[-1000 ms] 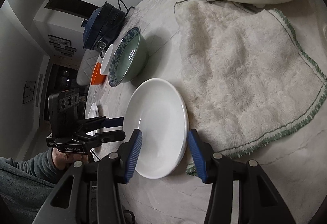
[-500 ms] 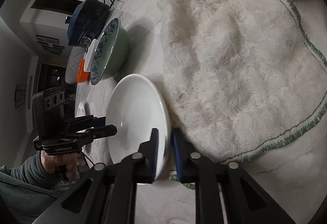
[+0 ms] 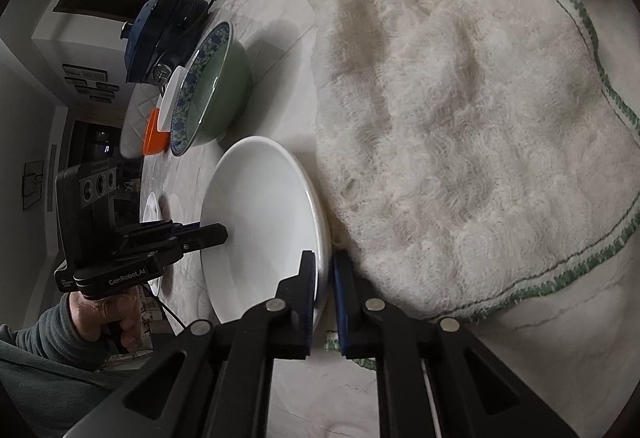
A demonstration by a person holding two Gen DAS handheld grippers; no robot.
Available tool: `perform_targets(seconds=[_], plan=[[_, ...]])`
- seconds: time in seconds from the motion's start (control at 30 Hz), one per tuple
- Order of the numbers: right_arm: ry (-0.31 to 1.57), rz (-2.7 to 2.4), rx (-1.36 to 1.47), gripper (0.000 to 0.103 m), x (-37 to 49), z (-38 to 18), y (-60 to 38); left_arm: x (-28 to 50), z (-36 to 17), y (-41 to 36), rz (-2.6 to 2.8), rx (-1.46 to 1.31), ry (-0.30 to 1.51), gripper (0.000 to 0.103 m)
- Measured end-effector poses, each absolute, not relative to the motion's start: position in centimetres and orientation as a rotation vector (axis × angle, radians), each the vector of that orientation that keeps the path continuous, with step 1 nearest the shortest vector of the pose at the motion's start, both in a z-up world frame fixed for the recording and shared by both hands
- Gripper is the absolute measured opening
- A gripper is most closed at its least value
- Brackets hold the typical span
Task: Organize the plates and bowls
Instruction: 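Lift and carry the small white dish with both tools to the plate stack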
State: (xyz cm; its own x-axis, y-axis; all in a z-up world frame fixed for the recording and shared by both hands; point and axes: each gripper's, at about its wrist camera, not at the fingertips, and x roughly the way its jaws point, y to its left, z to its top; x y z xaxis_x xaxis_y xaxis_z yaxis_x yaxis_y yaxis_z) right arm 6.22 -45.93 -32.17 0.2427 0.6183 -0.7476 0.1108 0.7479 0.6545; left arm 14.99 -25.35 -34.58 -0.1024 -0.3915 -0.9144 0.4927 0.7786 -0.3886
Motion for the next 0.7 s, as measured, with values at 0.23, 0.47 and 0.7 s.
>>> perform_targets(seconds=[0.23,0.47,0.7], plan=[[1.321,0.323,0.642,0.011,6.0,-31.1,-45.0,14.5,-33.4,-25.8,-0.747,0.082,1.495,0.007],[1.306,0.295,0.644,0.012,5.4,-29.2,-44.7,14.4,-32.0,-25.0,-0.741,0.033,1.502,0.007],[1.285,0.285,0.709,0.012,5.2,-28.1,-45.1,14.0,-30.9,-24.0,-0.742,-0.003,1.518,0.007]])
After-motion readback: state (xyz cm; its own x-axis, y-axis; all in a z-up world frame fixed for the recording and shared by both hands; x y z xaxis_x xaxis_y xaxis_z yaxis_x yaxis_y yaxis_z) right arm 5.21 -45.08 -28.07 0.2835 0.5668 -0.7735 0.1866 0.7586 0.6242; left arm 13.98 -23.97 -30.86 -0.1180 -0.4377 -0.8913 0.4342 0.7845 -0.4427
